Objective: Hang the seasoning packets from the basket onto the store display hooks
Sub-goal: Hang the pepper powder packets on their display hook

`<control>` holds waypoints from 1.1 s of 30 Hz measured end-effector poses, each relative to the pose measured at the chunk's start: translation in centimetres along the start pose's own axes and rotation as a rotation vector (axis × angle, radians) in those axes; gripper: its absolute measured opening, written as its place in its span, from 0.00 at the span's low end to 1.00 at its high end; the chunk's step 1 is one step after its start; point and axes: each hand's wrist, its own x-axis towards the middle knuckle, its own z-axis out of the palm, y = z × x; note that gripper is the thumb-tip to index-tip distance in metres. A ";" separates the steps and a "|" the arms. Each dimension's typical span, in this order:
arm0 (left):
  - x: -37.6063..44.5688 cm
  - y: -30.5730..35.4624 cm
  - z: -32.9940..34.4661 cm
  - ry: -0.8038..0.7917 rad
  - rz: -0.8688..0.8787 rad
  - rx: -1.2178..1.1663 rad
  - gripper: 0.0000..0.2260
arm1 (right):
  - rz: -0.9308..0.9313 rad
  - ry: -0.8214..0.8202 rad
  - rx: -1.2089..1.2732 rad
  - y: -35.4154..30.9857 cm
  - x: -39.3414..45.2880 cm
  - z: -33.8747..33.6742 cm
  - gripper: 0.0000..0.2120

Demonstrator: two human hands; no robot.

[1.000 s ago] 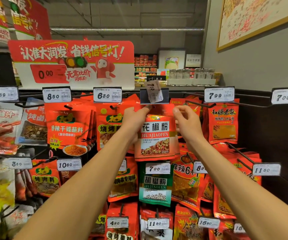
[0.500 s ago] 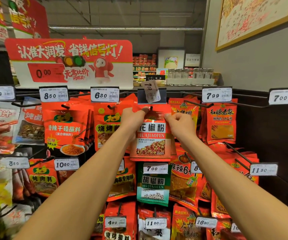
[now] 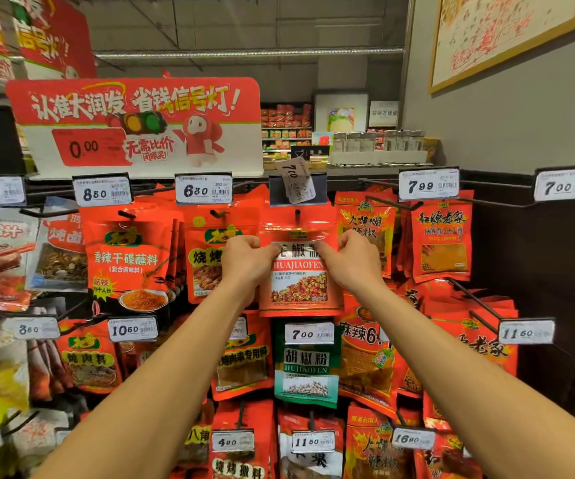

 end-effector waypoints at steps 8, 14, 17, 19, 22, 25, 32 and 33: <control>0.2 0.5 0.3 0.012 0.003 0.064 0.10 | 0.105 -0.012 0.068 -0.4 -0.3 0.9 0.17; -1.5 -1.7 -1.4 -0.117 0.076 0.213 0.12 | 0.061 -0.079 0.143 0.3 -1.9 0.4 0.12; -2.6 -2.7 -2.5 -0.120 0.071 0.186 0.08 | 0.074 -0.070 0.136 0.6 -2.8 -0.3 0.12; -3.4 -3.4 -3.8 -0.144 0.060 0.114 0.08 | 0.067 -0.029 0.137 1.1 -3.9 -1.1 0.11; -5.0 -4.4 -6.3 -0.147 0.109 0.044 0.04 | -0.005 0.091 0.084 1.8 -6.5 -2.5 0.08; -7.3 -6.1 -8.7 -0.177 0.080 -0.037 0.04 | -0.031 0.168 0.174 3.0 -10.5 -3.1 0.07; -15.2 -20.3 -12.0 -0.308 -0.327 -0.054 0.11 | 0.257 -0.253 0.228 12.0 -23.8 5.2 0.14; -16.8 -23.1 -12.1 -0.306 -0.422 -0.037 0.11 | 0.306 -0.337 0.171 14.1 -26.0 6.8 0.14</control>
